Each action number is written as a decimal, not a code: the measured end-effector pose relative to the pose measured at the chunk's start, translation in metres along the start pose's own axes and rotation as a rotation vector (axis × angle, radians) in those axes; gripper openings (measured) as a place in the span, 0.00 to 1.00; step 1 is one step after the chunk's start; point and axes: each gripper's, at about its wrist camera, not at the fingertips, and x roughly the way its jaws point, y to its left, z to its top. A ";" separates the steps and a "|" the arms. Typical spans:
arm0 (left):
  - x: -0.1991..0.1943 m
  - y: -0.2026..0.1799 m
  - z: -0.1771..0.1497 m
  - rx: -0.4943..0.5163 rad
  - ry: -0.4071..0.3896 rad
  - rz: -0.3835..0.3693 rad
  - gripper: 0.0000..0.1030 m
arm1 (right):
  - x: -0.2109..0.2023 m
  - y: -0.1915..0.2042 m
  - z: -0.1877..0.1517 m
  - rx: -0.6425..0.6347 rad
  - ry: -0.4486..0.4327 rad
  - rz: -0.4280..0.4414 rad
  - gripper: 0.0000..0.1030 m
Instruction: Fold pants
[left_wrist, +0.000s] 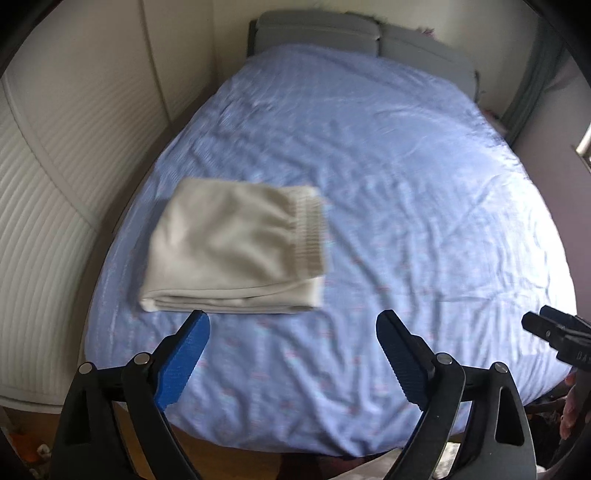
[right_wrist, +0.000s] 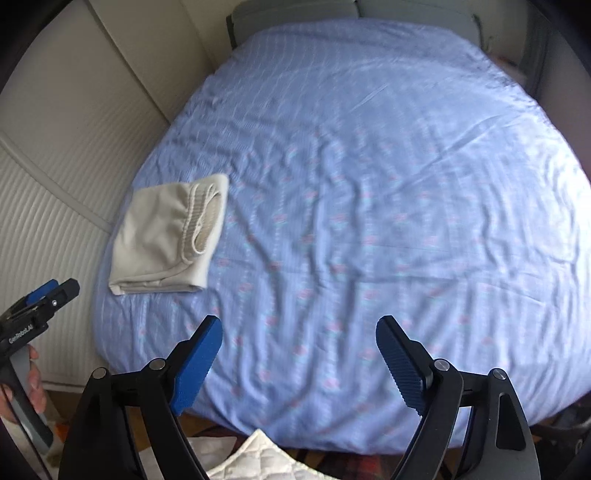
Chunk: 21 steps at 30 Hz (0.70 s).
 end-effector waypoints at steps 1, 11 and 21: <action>-0.012 -0.017 -0.003 0.001 -0.023 -0.017 0.91 | -0.013 -0.009 -0.005 -0.002 -0.020 -0.003 0.84; -0.084 -0.150 -0.034 0.051 -0.120 -0.084 0.95 | -0.123 -0.090 -0.045 -0.030 -0.184 -0.046 0.88; -0.148 -0.229 -0.066 0.082 -0.212 -0.090 0.97 | -0.198 -0.137 -0.076 -0.014 -0.288 -0.028 0.88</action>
